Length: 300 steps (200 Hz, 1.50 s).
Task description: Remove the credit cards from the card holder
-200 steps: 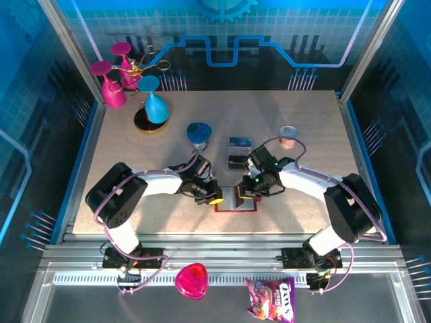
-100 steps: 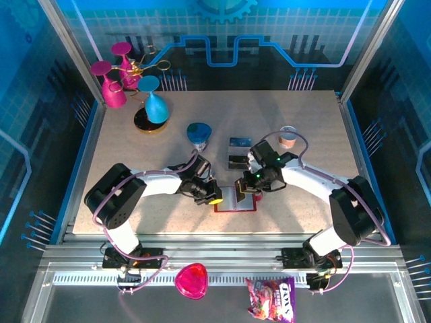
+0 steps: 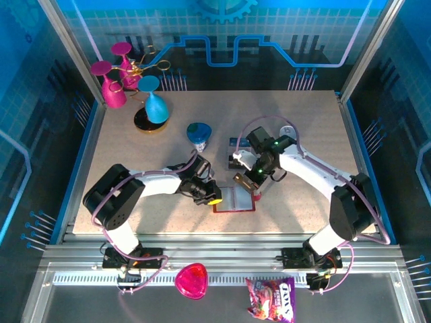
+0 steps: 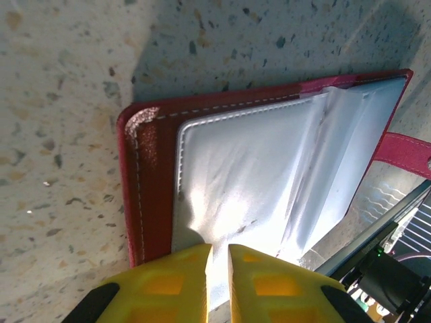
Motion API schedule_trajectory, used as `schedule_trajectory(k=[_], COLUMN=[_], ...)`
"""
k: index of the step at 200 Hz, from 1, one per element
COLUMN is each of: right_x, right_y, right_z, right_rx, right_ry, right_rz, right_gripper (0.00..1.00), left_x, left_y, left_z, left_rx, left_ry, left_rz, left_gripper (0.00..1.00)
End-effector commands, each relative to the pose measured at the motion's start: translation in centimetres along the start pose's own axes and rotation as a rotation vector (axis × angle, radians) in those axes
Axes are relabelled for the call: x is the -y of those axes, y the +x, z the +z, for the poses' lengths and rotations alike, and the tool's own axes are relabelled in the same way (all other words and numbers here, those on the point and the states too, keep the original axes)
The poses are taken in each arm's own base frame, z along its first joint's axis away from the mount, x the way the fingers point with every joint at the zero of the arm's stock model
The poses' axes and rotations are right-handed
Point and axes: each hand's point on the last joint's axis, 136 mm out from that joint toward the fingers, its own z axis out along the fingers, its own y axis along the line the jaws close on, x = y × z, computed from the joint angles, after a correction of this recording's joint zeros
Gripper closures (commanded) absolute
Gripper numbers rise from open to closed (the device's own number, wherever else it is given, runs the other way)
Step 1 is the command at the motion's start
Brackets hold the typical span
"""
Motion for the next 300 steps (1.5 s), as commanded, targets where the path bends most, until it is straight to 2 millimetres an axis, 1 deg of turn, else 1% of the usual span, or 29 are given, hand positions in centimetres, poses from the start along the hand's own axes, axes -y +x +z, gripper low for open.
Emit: schedule_trajectory(k=[1, 20, 35, 66, 92, 109, 124, 153, 226, 272, 300], right_x=[-0.4, -0.1, 0.6, 1.0, 1.3, 1.5, 1.7, 2.5, 5.9, 7.6, 8.5], right_y=[1.8, 2.1, 1.6, 0.6, 0.1, 0.1, -0.3, -1.4, -4.2, -5.7, -6.3], right_z=[-0.7, -1.0, -1.3, -1.7, -1.8, -1.6, -1.9, -1.9, -1.8, -1.6, -1.2], right_rx=[-0.125, -0.17, -0.177, -0.143, -0.136, -0.152, -0.149, -0.149, -0.177, -0.187, -0.195], right_ry=[-0.013, -0.003, 0.028, 0.056, 0.066, 0.055, 0.048, 0.042, 0.032, 0.022, 0.012], right_rz=[-0.303, -0.408, -0.451, -0.549, -0.592, -0.606, -0.608, -0.623, -0.624, -0.621, -0.613], right_gripper=[1.0, 1.0, 1.0, 1.0, 1.0, 1.0, 1.0, 1.0, 1.0, 1.0, 1.0], left_x=[-0.3, 0.0, 0.1, 0.6, 1.6, 1.9, 2.1, 1.3, -0.8, -1.7, -1.7], left_y=[0.0, -0.1, -0.1, -0.3, -0.7, -1.0, -1.2, -1.2, -1.4, -1.6, -1.8], left_z=[-0.7, -0.9, -1.0, -1.4, -2.1, -2.6, -3.1, -4.0, -6.1, -6.1, -5.9], left_rx=[0.018, 0.025, 0.027, 0.032, 0.053, 0.068, 0.084, 0.112, 0.173, 0.177, 0.174], left_ry=[-0.034, -0.026, -0.023, -0.009, 0.025, 0.03, 0.038, 0.03, 0.032, 0.03, 0.032], left_rz=[-0.007, -0.007, -0.004, 0.006, 0.025, 0.026, 0.026, 0.009, -0.044, -0.075, -0.08], left_gripper=[0.85, 0.85, 0.85, 0.84, 0.8, 0.78, 0.78, 0.77, 0.77, 0.76, 0.76])
